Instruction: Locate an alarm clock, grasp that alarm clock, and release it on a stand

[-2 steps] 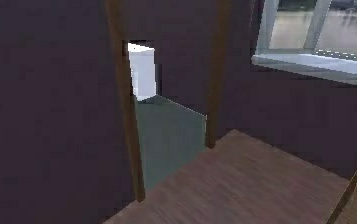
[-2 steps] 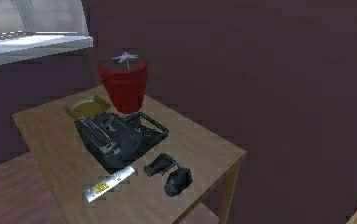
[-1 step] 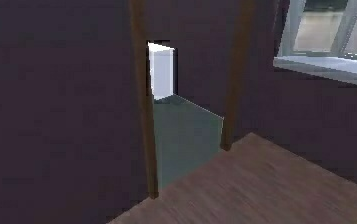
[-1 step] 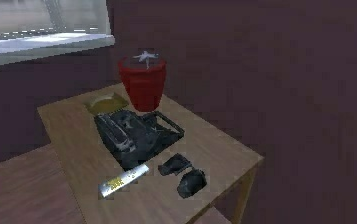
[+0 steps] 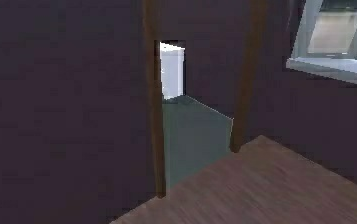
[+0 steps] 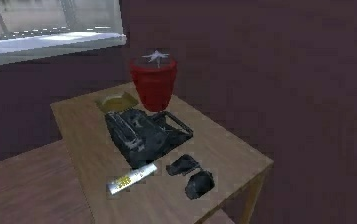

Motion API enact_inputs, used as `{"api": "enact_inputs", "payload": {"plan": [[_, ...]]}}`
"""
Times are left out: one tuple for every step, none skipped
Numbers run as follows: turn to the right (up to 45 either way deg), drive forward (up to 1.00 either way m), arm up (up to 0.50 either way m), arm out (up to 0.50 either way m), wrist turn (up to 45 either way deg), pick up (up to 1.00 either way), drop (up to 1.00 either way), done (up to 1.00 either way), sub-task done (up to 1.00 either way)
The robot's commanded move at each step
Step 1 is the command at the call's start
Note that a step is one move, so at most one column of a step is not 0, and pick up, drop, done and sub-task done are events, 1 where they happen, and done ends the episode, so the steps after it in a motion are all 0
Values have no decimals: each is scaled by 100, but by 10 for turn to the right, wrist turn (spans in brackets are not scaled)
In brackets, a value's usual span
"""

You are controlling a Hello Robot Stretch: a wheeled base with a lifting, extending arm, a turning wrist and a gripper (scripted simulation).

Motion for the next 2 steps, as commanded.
{"api": "enact_inputs", "payload": {"plan": [[450,0,0,0,0,0,0,0,0],[90,0,0,0,0,0,0,0,0]]}}
